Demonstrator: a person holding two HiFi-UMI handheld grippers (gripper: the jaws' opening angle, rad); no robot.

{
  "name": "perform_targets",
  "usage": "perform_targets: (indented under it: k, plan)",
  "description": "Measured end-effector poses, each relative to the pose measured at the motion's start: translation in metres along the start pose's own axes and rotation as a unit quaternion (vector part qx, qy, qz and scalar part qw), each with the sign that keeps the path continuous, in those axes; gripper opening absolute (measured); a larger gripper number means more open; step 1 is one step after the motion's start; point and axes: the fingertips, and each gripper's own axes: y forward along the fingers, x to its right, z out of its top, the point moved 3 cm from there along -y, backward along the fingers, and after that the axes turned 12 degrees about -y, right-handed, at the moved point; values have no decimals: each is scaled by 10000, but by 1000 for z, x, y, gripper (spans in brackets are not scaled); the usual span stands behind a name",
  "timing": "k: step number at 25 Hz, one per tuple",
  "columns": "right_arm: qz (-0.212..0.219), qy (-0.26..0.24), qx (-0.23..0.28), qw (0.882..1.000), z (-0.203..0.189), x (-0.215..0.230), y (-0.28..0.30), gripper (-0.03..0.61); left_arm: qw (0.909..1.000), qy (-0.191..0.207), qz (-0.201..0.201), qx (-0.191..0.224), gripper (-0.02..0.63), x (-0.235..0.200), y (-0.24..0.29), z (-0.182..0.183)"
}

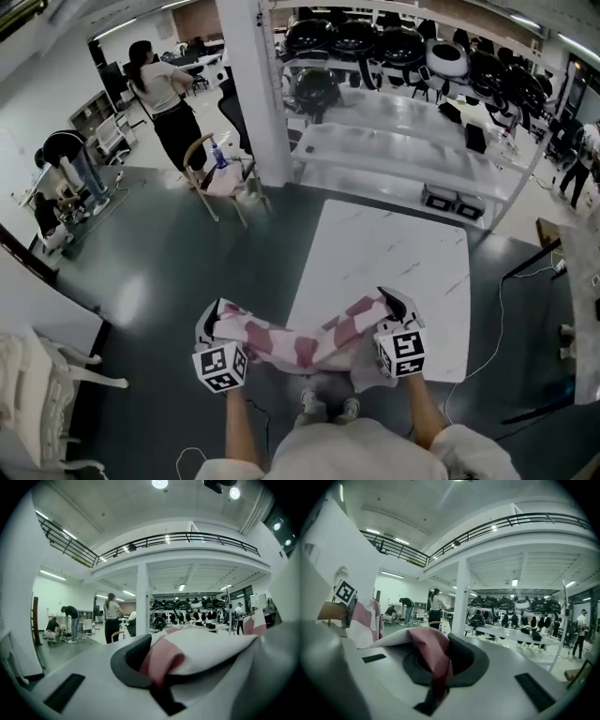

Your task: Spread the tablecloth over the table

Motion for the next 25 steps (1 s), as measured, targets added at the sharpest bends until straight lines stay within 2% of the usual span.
perform_targets:
  k: [7, 15, 21, 25]
  plan:
    - [1082, -102, 371, 9934, 42, -85, 84, 14, 9935, -139, 1107, 232, 26, -104, -41, 19]
    - [2201, -380, 775, 9716, 94, -202, 160, 15, 9734, -238, 2223, 495, 26, -219, -103, 37]
    - [2694, -570, 972, 9564, 127, -266, 208, 15, 9628, -243, 2627, 584, 26, -279, -118, 45]
    - [2843, -663, 1006, 9511, 136, -284, 243, 15, 9592, -196, 2764, 560, 26, -303, -113, 47]
